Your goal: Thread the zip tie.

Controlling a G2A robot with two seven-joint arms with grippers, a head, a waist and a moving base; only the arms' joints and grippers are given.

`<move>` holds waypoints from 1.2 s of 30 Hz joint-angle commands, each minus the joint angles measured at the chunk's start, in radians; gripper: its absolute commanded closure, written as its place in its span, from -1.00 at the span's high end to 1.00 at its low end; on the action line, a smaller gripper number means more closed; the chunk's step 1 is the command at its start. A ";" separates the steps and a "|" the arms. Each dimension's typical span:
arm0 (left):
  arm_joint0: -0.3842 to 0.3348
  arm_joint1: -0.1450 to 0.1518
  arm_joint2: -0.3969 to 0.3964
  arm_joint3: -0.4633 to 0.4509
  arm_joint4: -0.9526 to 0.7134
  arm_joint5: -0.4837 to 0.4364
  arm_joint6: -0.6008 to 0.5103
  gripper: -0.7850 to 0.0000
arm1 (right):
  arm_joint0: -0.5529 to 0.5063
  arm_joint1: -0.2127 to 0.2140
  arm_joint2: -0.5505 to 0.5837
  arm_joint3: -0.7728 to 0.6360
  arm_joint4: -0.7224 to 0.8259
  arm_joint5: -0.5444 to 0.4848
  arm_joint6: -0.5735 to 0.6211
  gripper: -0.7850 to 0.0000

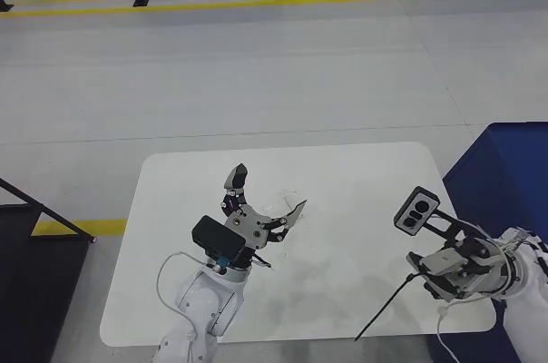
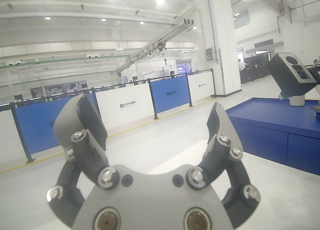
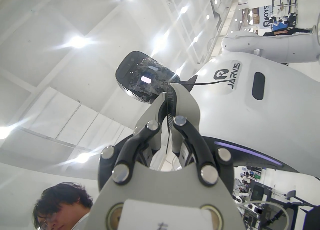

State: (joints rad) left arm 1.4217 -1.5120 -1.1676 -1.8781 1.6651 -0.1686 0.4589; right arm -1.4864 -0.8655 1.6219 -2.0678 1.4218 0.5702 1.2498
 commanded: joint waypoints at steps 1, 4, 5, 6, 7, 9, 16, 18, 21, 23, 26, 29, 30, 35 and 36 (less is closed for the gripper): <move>0.000 0.000 0.000 0.000 0.000 0.000 0.000 1.00 | -0.004 0.008 -0.007 0.005 0.005 0.001 -0.001 -1.00; 0.000 0.000 0.000 0.000 0.000 0.000 0.000 1.00 | -0.006 0.020 -0.010 0.034 0.025 0.034 -0.034 -1.00; 0.000 0.000 0.000 0.000 0.000 0.000 0.000 1.00 | -0.002 0.024 -0.002 0.057 0.024 0.055 -0.055 -1.00; 0.000 0.000 0.000 0.000 0.000 0.000 0.000 1.00 | 0.005 0.025 0.011 0.082 0.028 0.069 -0.070 -1.00; 0.000 0.000 0.000 0.000 0.000 0.000 0.000 1.00 | 0.011 0.026 0.017 0.102 0.031 0.088 -0.088 -1.00; 0.003 0.003 0.000 -0.005 0.025 0.003 -0.016 1.00 | 0.018 0.027 0.015 0.152 0.040 0.133 -0.150 -1.00; 0.032 0.009 -0.026 -0.029 0.020 0.064 -0.016 1.00 | 0.044 0.028 0.014 0.164 0.030 0.173 -0.254 -1.00; 0.040 0.012 -0.037 -0.036 0.016 0.073 -0.010 1.00 | 0.044 0.028 0.014 0.164 0.030 0.173 -0.254 -1.00; 0.058 0.013 -0.053 -0.051 -0.020 0.103 0.000 1.00 | 0.044 0.028 0.014 0.164 0.030 0.173 -0.254 -1.00; 0.058 0.013 -0.053 -0.051 -0.020 0.103 0.000 1.00 | 0.056 0.027 0.029 0.175 0.036 0.151 -0.318 -1.00; 0.058 0.013 -0.053 -0.051 -0.020 0.103 0.000 1.00 | 0.126 0.026 0.018 0.234 0.026 0.167 -0.503 -1.00; 0.058 0.013 -0.053 -0.051 -0.020 0.103 0.000 1.00 | 0.258 0.027 -0.069 0.300 -0.146 0.181 -0.646 -1.00; 0.058 0.013 -0.053 -0.051 -0.020 0.103 0.000 1.00 | 0.294 0.023 -0.116 0.339 -0.165 0.189 -0.641 -1.00; 0.058 0.013 -0.053 -0.051 -0.020 0.103 0.000 1.00 | 0.526 -0.020 -0.370 0.564 -0.225 0.240 -0.742 -1.00; 0.058 0.013 -0.053 -0.051 -0.020 0.103 0.000 1.00 | 0.568 -0.034 -0.426 0.594 -0.236 0.235 -0.757 -1.00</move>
State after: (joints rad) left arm 1.4796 -1.4989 -1.2204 -1.9286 1.6452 -0.0659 0.4593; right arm -0.9720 -0.8867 1.2639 -1.5111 1.1952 0.8099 0.5181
